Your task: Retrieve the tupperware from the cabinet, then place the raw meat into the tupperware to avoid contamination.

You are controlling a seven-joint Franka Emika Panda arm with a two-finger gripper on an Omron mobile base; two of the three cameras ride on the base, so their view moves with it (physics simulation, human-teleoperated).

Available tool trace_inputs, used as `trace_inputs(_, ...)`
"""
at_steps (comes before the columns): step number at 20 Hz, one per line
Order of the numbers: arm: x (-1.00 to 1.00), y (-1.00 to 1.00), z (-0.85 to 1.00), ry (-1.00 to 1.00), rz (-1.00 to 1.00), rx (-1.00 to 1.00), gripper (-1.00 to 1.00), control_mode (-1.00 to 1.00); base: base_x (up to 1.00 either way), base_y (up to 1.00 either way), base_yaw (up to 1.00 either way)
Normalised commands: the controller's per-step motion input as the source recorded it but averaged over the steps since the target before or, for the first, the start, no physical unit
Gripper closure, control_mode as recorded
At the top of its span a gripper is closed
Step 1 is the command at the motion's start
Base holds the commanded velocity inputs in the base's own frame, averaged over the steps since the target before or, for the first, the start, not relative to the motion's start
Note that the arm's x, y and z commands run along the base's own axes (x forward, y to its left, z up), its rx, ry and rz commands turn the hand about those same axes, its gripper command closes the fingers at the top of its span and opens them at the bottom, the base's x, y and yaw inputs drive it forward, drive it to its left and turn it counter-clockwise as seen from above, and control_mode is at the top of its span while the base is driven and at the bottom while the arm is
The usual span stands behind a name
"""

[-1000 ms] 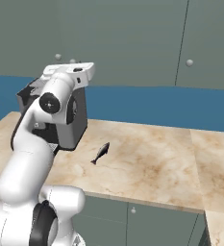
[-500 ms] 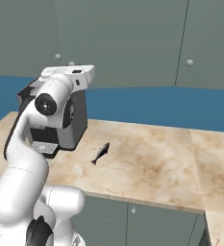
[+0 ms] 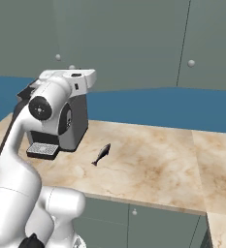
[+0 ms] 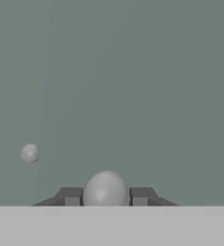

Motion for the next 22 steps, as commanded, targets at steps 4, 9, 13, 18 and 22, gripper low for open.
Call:
trace_inputs(4, -0.40, -0.27, 0.09, 0.02, -0.02, 0.02, 1.00, -1.00, 0.00, 0.00, 0.00)
trace_inputs(9, -0.37, -0.31, 0.08, 0.01, -0.01, 0.03, 1.00, -1.00, 0.00, 0.00, 0.00)
trace_inputs(13, -0.31, -0.26, 0.07, 0.01, -0.01, 0.00, 1.00, -1.00, 0.00, 0.00, 0.00)
trace_inputs(18, -0.27, -0.26, 0.05, 0.01, 0.00, 0.00, 1.00, -1.00, 0.00, 0.00, 0.00)
trace_inputs(22, -0.28, -0.30, 0.03, 0.00, 0.00, 0.00, 1.00, -1.00, 0.00, 0.00, 0.00)
